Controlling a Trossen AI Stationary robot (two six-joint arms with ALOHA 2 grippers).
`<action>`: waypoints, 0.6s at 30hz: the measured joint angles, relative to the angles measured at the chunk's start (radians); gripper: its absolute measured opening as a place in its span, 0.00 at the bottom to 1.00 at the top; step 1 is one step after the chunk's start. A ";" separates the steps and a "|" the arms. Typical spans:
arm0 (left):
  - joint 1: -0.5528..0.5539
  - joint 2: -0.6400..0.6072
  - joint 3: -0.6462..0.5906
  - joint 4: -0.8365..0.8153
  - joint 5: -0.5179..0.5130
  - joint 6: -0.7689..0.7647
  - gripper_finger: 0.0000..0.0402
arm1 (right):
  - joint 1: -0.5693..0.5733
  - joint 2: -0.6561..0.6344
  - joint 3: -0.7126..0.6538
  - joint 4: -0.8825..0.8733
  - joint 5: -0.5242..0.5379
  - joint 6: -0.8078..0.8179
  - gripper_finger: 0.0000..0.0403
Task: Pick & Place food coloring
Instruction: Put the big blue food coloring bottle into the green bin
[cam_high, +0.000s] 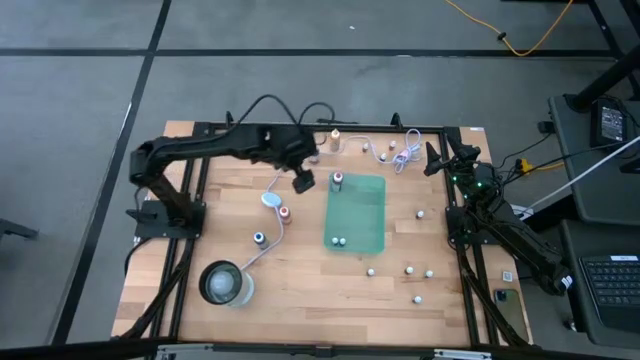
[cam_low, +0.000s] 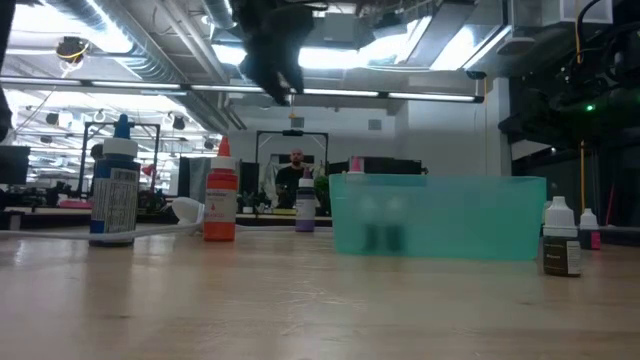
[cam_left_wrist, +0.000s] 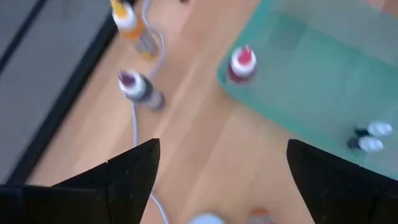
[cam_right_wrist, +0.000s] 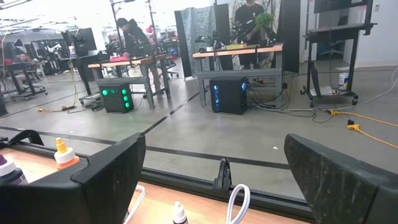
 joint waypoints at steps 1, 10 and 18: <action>-0.011 -0.019 -0.028 -0.004 0.000 -0.028 0.85 | 0.000 0.000 0.000 0.000 0.000 0.000 0.95; -0.114 -0.096 -0.212 -0.104 0.048 -0.319 0.85 | 0.000 0.000 0.000 0.000 0.000 0.000 0.95; -0.218 -0.094 -0.266 -0.124 0.106 -0.572 0.85 | 0.000 0.000 0.000 0.000 0.000 0.000 0.95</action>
